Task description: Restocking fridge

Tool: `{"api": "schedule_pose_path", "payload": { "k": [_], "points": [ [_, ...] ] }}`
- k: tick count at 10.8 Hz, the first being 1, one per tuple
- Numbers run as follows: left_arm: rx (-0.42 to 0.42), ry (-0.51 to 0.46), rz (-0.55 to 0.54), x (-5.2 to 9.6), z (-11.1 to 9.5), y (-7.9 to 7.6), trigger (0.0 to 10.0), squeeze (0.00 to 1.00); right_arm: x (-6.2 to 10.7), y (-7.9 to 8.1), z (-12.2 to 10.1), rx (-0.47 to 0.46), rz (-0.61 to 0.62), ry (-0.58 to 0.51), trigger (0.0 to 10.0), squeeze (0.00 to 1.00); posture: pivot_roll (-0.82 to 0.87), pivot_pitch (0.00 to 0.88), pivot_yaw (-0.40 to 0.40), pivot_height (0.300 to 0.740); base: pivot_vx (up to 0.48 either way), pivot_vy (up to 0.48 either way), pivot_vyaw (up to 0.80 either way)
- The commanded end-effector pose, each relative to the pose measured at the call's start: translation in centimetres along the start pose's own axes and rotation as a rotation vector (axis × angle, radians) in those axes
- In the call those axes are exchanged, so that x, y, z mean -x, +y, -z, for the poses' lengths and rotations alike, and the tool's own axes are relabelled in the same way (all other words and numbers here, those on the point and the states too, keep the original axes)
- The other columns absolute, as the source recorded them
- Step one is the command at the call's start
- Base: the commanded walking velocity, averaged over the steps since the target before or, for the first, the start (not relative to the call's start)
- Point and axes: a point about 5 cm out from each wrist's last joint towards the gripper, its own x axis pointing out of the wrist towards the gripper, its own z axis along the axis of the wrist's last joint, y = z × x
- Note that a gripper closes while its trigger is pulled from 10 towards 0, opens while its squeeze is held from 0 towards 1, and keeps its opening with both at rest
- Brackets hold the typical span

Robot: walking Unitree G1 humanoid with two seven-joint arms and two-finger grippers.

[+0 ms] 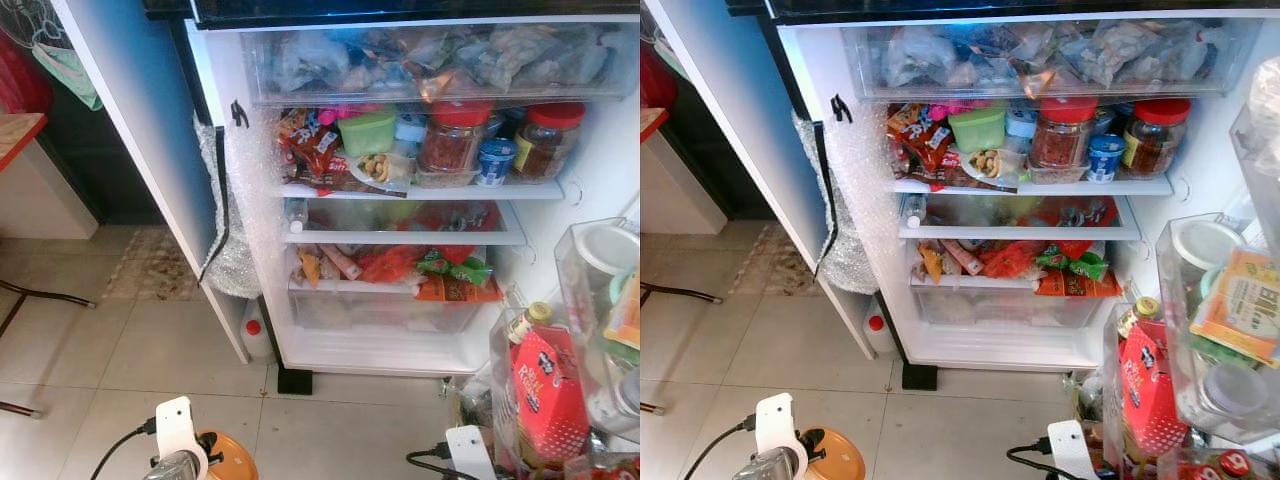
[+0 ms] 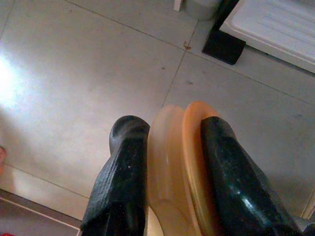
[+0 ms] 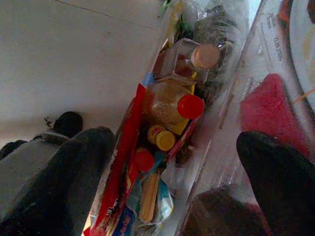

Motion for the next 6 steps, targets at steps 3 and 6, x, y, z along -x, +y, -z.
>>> {"api": "schedule_pose_path", "payload": {
  "k": [3,6],
  "points": [
    [-0.004,0.019,-0.012,0.1,0.5,0.7,10.0,0.0,-0.2,-1.7,0.8,-0.016,0.075,0.032,10.0,0.0,0.05,0.084,0.049,0.74,0.0,0.0,0.0],
    [-0.003,0.019,-0.011,0.1,0.5,0.7,10.0,0.0,-0.2,-1.9,0.1,-0.019,0.118,0.019,10.0,0.0,0.06,0.087,0.048,0.74,0.0,0.0,0.0]
  ]
}}
